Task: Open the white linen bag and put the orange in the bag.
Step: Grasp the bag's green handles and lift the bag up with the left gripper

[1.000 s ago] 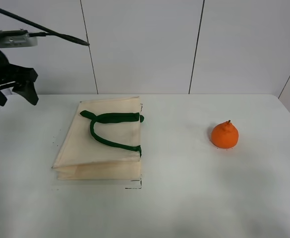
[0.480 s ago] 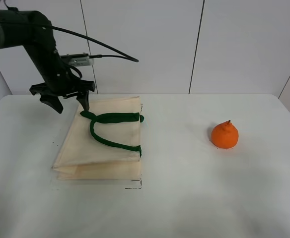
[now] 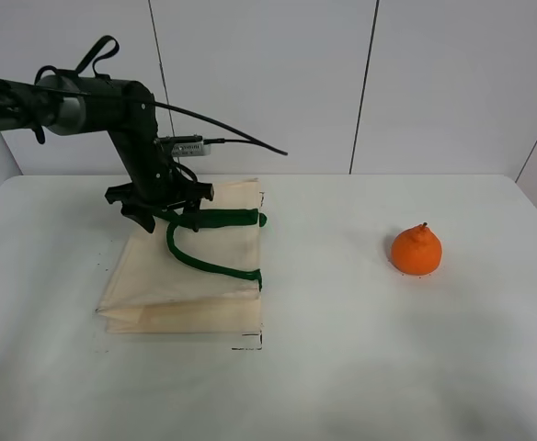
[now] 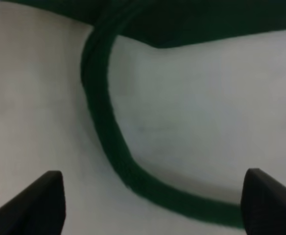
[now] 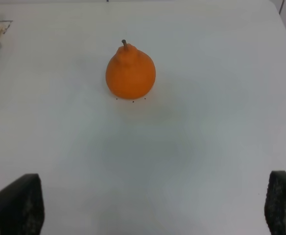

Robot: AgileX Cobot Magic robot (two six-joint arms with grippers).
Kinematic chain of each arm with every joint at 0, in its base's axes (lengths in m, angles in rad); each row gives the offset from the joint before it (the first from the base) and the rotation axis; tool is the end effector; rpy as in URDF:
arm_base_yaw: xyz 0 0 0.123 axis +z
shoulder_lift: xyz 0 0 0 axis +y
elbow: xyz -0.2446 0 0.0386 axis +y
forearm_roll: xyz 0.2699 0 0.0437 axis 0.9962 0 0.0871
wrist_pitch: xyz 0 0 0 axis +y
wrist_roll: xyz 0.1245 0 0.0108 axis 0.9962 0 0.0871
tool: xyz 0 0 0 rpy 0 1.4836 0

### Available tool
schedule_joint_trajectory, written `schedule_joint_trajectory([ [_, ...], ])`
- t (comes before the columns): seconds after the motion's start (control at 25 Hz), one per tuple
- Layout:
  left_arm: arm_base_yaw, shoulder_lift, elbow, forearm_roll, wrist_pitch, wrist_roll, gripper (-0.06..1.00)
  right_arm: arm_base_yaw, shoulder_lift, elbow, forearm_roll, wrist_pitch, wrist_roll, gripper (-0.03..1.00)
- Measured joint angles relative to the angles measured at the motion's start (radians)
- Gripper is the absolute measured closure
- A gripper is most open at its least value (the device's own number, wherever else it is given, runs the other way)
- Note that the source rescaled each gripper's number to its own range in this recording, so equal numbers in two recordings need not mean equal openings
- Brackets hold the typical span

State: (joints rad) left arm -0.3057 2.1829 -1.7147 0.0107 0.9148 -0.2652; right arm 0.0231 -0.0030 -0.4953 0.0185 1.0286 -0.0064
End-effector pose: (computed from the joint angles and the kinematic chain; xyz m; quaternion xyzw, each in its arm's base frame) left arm 0.4453 -0.1394 0.0979 0.0227 0.9903 -0.0341 0.1328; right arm 0.0843 0.0039 0.2746 -0.0127 0.8451 0.0137 0.5343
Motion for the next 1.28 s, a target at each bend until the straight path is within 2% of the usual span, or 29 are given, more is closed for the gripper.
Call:
schedule_joint_trajectory([
  [0.28, 0.002, 0.104, -0.001, 0.005, -0.055, -0.029, -0.03, 0.0, 0.0, 0.0, 0.0, 0.0, 0.0, -0.03],
  [0.6, 0.004, 0.132, -0.001, 0.005, -0.068, -0.052, -0.03, 0.0, 0.0, 0.0, 0.0, 0.0, 0.0, -0.03],
  [0.68, 0.004, 0.136, -0.001, 0.005, -0.073, -0.053, 0.01, 0.0, 0.0, 0.0, 0.0, 0.0, 0.0, -0.03],
  [0.76, 0.004, 0.141, -0.001, 0.009, -0.082, -0.053, 0.14, 0.0, 0.0, 0.0, 0.0, 0.0, 0.0, -0.03],
  [0.84, 0.004, 0.142, -0.001, 0.013, -0.087, -0.053, 0.34, 0.0, 0.0, 0.0, 0.0, 0.0, 0.0, -0.03],
  [1.0, 0.005, 0.142, -0.001, 0.024, -0.09, -0.062, 0.84, 0.0, 0.0, 0.0, 0.0, 0.0, 0.0, -0.03],
  [1.04, 0.005, 0.142, -0.001, 0.024, -0.09, -0.07, 0.92, 0.0, 0.0, 0.0, 0.0, 0.0, 0.0, -0.03],
  [1.16, 0.005, 0.135, -0.003, 0.024, -0.083, -0.085, 0.94, 0.0, 0.0, 0.0, 0.0, 0.0, 0.0, -0.03],
  [1.28, 0.005, 0.111, -0.037, 0.025, -0.016, -0.091, 0.94, 0.0, 0.0, 0.0, 0.0, 0.0, 0.0, -0.03],
])
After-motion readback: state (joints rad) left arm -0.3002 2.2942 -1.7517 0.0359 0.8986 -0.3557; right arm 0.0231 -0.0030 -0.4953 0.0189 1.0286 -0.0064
